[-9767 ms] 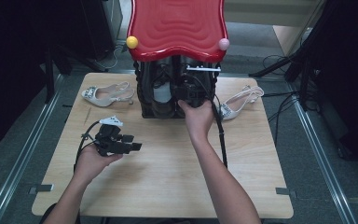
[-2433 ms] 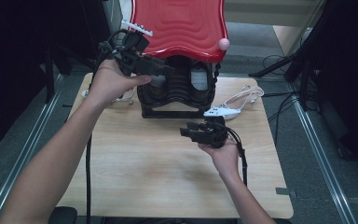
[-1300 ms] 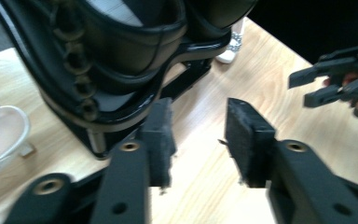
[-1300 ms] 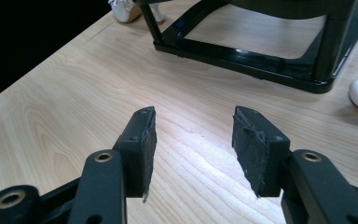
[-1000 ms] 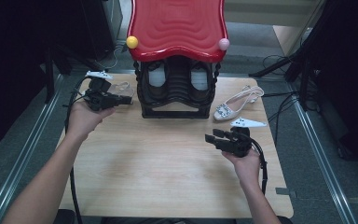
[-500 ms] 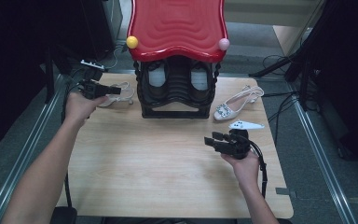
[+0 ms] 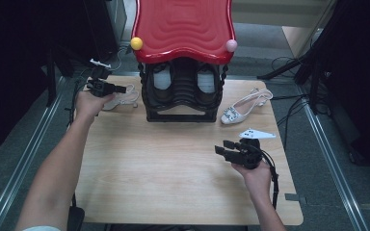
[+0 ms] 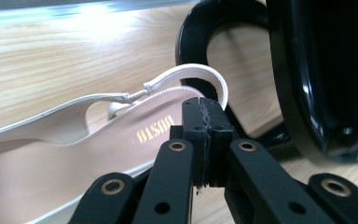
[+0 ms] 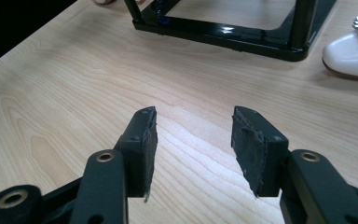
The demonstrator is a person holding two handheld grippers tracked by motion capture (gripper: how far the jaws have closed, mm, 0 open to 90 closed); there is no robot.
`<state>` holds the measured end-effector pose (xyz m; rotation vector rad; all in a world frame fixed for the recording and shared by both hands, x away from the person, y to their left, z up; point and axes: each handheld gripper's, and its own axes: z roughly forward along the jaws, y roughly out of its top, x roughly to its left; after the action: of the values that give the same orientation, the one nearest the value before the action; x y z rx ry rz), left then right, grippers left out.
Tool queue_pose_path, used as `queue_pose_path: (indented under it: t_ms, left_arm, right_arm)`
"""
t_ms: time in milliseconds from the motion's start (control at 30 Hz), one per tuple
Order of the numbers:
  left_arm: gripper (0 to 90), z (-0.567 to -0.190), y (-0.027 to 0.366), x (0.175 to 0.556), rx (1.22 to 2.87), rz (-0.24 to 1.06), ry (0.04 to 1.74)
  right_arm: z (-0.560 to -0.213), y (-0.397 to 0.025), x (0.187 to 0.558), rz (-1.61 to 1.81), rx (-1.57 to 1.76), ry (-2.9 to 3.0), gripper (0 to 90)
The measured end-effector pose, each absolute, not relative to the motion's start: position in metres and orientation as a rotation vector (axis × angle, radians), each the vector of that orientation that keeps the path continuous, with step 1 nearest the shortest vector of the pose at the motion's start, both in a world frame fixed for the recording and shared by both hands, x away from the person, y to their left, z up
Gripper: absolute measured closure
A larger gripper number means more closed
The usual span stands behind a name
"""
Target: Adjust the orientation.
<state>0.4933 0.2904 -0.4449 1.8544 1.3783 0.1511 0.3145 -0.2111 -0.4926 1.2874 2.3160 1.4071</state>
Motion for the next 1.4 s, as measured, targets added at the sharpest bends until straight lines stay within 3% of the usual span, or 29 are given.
queue_pose_path:
  t_ms: [200,433,533,633,933,1400]
  left_arm:
    - [90.0,-0.454,0.285,0.496,1.902,0.157,1.378]
    - [90.0,-0.444,0.291,0.495,1.835,0.203,1.378]
    - [90.0,-0.447,0.295,0.497,1.804,0.166,1.396]
    - [90.0,-0.456,0.291,0.498,1.868,0.163,1.41]
    - [90.0,-0.479,0.297,0.473,1.833,0.151,1.433]
    - [89.0,-0.479,0.321,0.449,1.862,0.167,1.485]
  right_arm:
    - [-0.493,-0.215,0.313,1.4,1.3,2.308,51.9]
    - [-0.494,-0.214,0.314,1.389,1.299,2.315,51.9]
    - [-0.494,-0.212,0.315,1.381,1.286,2.324,51.9]
    - [-0.494,-0.211,0.316,1.379,1.286,2.328,51.9]
    - [-0.495,-0.209,0.32,1.376,1.282,2.343,51.9]
    - [-0.496,-0.192,0.335,1.398,1.248,2.391,51.9]
